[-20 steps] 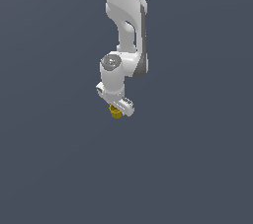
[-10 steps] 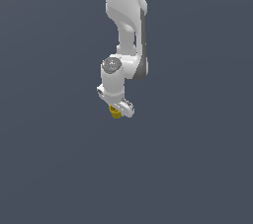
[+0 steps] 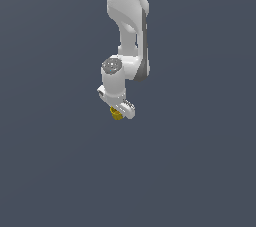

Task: Pick up the object and move it to a goal position.

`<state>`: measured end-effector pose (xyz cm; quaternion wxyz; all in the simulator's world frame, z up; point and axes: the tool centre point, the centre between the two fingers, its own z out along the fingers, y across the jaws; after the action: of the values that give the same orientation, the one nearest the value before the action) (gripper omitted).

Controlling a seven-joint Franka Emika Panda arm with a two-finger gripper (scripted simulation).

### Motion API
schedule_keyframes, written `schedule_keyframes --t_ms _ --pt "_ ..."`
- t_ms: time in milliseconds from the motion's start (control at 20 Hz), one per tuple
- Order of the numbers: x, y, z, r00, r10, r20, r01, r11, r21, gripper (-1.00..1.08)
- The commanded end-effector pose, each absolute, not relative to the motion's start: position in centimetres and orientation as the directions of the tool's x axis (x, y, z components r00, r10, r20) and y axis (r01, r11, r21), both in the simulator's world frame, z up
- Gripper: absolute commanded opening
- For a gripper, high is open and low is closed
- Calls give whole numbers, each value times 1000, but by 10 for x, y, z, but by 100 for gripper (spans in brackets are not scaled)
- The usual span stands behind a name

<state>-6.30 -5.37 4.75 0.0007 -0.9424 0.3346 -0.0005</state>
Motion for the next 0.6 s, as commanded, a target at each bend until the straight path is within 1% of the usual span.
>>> schedule_keyframes --t_ms 0,250,550 --pt "-65 -60 48 775 -632 1 -632 -775 -1 -100" --pt "-74 -86 47 775 -632 1 -632 -775 -1 -100" --pt "-92 -137 47 775 -632 0 -632 -775 -1 -100"
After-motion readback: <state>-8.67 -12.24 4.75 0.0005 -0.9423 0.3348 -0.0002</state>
